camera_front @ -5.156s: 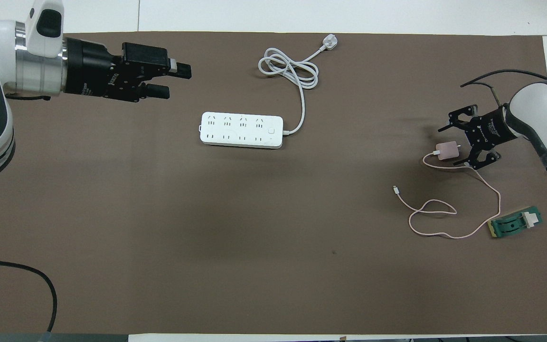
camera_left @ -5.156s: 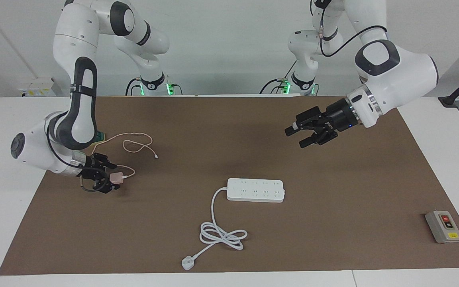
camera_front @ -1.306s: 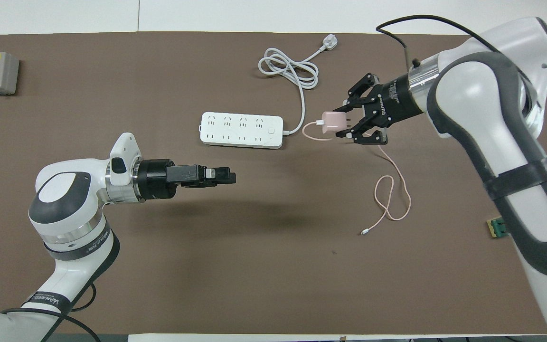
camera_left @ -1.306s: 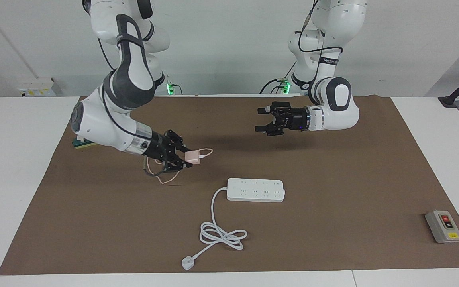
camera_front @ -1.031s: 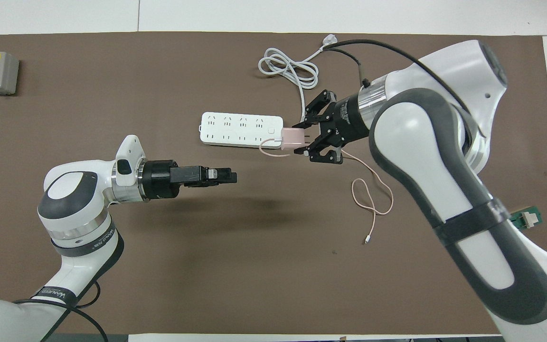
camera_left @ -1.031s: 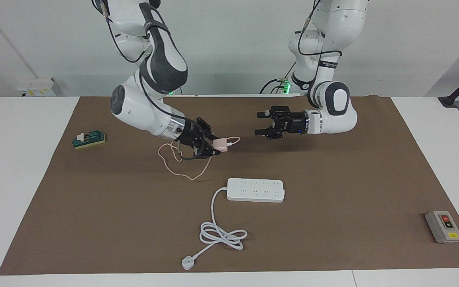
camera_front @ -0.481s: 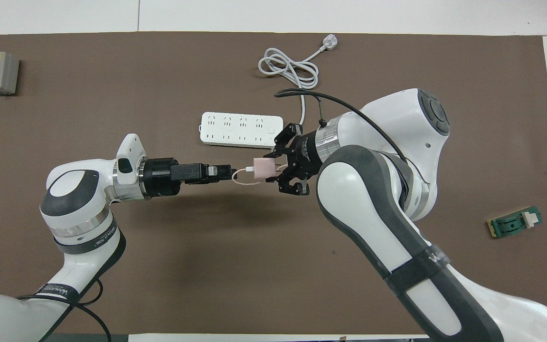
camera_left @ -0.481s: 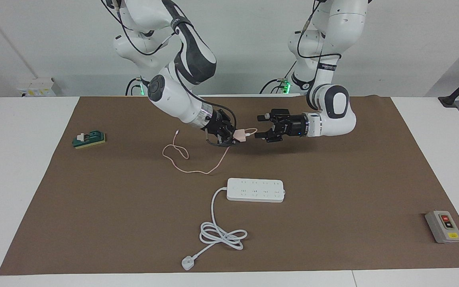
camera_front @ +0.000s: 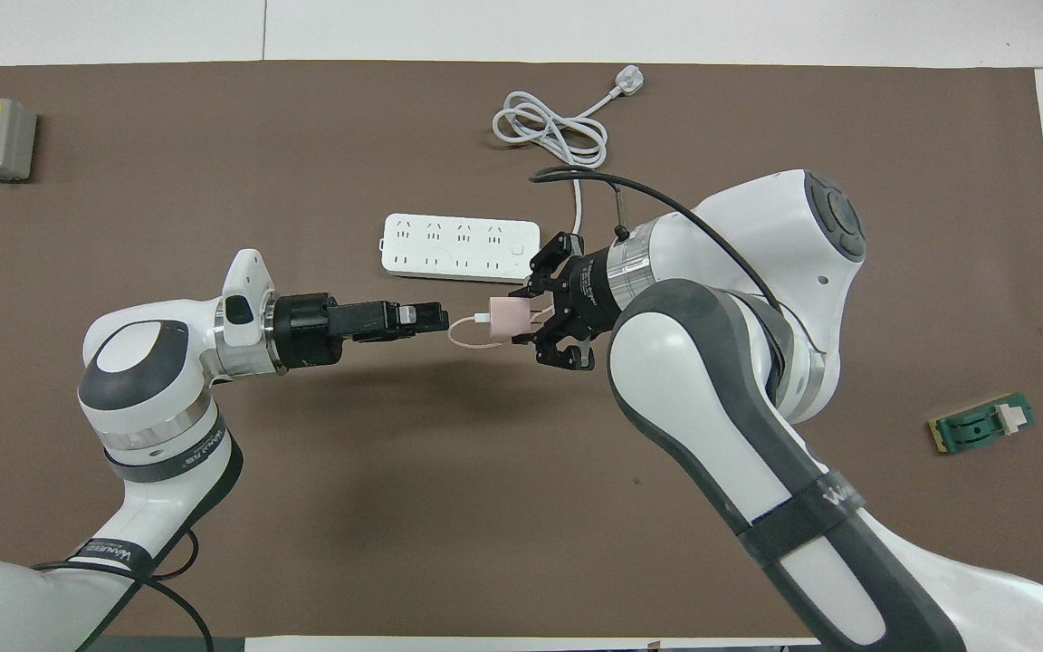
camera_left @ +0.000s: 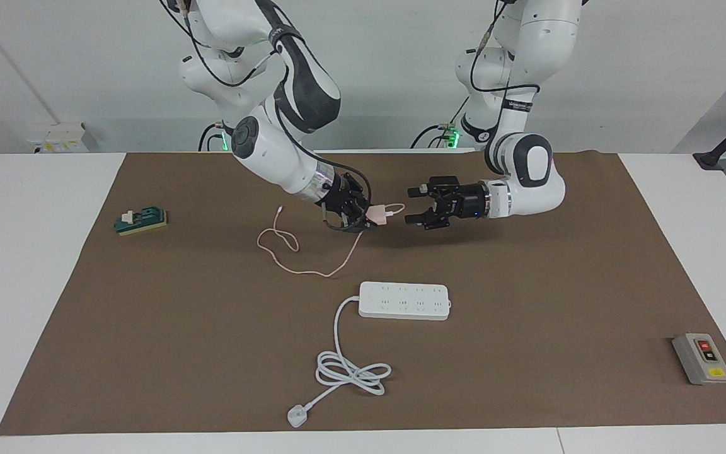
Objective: Plug charger into power strip
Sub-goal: 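Grasp the charger with the left gripper from the right gripper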
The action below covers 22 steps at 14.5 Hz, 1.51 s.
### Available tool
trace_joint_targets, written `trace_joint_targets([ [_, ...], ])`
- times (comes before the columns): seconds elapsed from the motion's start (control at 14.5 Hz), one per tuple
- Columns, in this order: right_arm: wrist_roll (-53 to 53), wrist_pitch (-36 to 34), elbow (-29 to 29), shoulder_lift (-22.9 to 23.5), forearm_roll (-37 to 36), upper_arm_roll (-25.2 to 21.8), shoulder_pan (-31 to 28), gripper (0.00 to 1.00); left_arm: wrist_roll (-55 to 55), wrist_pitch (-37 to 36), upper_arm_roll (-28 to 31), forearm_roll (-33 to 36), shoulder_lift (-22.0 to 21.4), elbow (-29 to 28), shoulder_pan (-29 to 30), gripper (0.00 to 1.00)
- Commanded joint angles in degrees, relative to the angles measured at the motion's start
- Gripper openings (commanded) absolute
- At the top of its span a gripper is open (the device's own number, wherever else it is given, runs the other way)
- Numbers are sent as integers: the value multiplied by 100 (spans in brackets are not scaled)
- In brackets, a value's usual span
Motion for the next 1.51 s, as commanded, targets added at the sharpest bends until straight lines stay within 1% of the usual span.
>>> trace_joint_targets([
  [0.0, 234, 132, -187, -238, -143, -9, 61, 0, 49, 451, 40, -162, 26, 137, -290, 98],
  [0.14, 286, 271, -187, -238, -143, -9, 167, 0, 58, 513, 40, -329, 61, 208, -387, 97],
  [0.28, 391, 430, -187, -229, -143, 0, 281, 0, 49, 688, 40, -356, 70, 270, -492, 98],
  [0.48, 401, 588, -248, -229, -143, 8, 290, 0, 49, 830, 40, -374, 70, 287, -537, 97],
  [0.89, 357, 606, -336, -247, -143, 0, 281, 0, 58, 847, 40, -374, 70, 287, -607, 95],
  [1.44, 366, 808, -398, -247, -143, 8, 299, 0, 67, 1041, 49, -374, 79, 261, -625, 95],
])
